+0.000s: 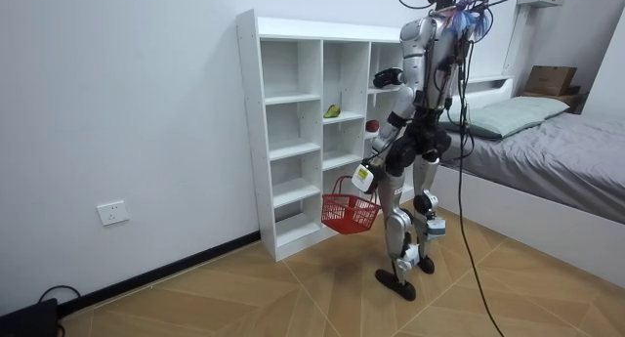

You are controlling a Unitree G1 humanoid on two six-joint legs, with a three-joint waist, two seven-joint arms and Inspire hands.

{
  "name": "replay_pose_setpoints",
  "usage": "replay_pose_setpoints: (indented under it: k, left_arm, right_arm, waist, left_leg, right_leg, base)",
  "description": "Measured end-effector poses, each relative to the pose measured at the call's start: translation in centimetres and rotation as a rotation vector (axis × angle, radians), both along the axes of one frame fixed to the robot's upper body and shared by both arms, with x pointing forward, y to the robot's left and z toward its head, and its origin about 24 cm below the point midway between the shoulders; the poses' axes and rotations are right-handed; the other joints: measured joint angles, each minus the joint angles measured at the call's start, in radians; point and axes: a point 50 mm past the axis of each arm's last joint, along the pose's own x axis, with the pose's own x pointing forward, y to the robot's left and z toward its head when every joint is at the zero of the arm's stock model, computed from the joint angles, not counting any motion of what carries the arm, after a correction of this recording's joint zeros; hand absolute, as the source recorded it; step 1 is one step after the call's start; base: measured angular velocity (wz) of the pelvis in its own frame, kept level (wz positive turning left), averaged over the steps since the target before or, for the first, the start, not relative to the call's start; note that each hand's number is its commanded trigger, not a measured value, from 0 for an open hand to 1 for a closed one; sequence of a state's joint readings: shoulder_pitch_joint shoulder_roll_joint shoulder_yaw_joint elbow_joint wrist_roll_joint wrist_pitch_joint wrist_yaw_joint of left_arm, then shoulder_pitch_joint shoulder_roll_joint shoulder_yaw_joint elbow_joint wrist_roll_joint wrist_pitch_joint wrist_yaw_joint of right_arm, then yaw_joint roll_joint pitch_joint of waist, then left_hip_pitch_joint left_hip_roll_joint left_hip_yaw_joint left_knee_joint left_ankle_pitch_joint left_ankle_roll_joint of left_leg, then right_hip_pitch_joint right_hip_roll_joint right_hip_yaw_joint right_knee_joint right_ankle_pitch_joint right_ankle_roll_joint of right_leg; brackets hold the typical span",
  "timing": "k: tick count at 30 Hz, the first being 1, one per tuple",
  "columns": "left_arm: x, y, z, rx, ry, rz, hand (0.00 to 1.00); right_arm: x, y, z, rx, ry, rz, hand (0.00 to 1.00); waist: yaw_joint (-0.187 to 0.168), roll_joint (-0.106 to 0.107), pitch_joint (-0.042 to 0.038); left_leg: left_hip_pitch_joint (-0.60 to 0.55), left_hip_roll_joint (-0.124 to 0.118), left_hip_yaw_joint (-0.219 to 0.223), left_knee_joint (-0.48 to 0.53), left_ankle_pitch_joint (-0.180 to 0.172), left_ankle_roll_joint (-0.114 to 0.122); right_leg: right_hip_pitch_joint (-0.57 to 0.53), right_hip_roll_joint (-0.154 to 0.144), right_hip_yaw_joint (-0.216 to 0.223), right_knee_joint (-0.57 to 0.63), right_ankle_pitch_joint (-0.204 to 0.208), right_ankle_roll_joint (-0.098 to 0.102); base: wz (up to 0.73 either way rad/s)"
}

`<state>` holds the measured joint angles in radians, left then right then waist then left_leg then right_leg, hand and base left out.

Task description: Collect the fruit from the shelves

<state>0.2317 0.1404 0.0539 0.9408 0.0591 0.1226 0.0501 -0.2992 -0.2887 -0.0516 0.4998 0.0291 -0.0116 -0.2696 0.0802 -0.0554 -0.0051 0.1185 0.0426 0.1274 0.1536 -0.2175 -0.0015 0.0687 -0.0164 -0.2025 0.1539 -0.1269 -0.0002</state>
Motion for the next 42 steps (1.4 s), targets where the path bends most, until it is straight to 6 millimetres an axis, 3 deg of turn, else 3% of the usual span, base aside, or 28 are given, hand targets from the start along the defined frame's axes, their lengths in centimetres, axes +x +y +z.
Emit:
replay_pose_setpoints:
  k: [21, 31, 42]
  left_arm:
    - [0.8, 0.1, 0.1, 0.000, -0.021, 0.000, 1.00]
    - [3.3, -0.2, 0.6, -0.026, -0.112, -0.014, 1.00]
    - [8.4, -1.9, 2.7, -0.063, -0.317, -0.120, 1.00]
  right_arm:
    - [0.0, 0.0, 0.0, -0.014, 0.011, 0.013, 1.00]
    - [0.1, 0.4, -0.1, -0.034, 0.021, 0.047, 1.00]
    - [0.3, 1.7, 0.3, -0.129, 0.014, 0.130, 1.00]
  waist:
    - [0.004, -0.007, 0.0029]
    - [0.001, -0.016, 0.0034]
    - [-0.036, -0.012, 0.0056]
  left_leg:
    - [-0.003, -0.001, 0.000, -0.001, 0.000, 0.000]
    - [-0.003, -0.001, 0.000, -0.002, 0.000, 0.000]
    - [-0.003, -0.001, 0.000, 0.001, 0.000, 0.000]
  right_leg:
    - [-0.003, 0.000, 0.006, -0.002, 0.000, 0.000]
    - [-0.004, -0.001, 0.005, -0.003, 0.000, 0.000]
    - [-0.002, -0.002, -0.002, -0.001, 0.000, 0.000]
  base:
    - [0.00]
    - [0.00]
    - [0.00]
